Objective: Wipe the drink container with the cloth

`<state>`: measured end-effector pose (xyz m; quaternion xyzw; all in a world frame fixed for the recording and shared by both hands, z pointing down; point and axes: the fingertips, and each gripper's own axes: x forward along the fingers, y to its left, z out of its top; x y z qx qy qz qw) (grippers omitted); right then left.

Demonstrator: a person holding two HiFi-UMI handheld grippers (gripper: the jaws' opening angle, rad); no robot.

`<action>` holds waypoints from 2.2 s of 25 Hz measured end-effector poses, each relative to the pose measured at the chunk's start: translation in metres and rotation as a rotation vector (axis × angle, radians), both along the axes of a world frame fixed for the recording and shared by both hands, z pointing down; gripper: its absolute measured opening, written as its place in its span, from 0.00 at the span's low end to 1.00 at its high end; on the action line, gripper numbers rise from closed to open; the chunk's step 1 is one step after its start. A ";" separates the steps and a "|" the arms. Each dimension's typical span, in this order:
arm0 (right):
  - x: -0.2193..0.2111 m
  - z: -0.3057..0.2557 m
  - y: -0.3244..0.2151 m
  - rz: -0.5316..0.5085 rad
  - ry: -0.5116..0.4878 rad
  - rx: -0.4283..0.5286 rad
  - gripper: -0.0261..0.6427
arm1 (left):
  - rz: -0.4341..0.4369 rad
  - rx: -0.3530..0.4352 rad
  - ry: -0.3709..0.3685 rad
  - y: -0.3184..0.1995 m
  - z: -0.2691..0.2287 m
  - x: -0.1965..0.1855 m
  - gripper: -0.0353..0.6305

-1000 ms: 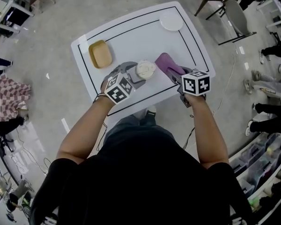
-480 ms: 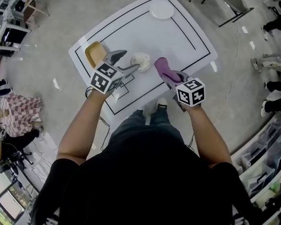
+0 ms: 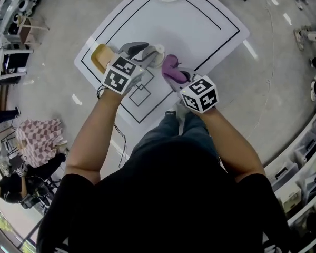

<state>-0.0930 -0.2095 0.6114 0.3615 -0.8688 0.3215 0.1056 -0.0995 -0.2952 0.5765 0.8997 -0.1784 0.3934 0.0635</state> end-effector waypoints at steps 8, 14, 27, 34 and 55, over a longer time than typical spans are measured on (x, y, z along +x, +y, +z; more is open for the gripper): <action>-0.013 0.049 -0.011 0.037 -0.007 -0.030 0.16 | 0.014 0.031 0.055 0.003 0.004 0.002 0.30; -0.015 0.101 -0.014 0.046 -0.028 -0.126 0.16 | 0.011 0.025 0.075 0.001 0.009 0.002 0.30; 0.032 0.096 -0.009 0.025 0.009 -0.186 0.16 | 0.039 0.033 0.066 0.003 0.013 0.002 0.30; 0.069 0.022 -0.034 -0.095 -0.119 0.008 0.16 | 0.034 0.015 0.082 0.001 0.007 0.008 0.30; 0.024 0.110 -0.051 -0.628 0.106 -0.091 0.16 | 0.066 -0.017 0.108 -0.016 0.010 0.015 0.30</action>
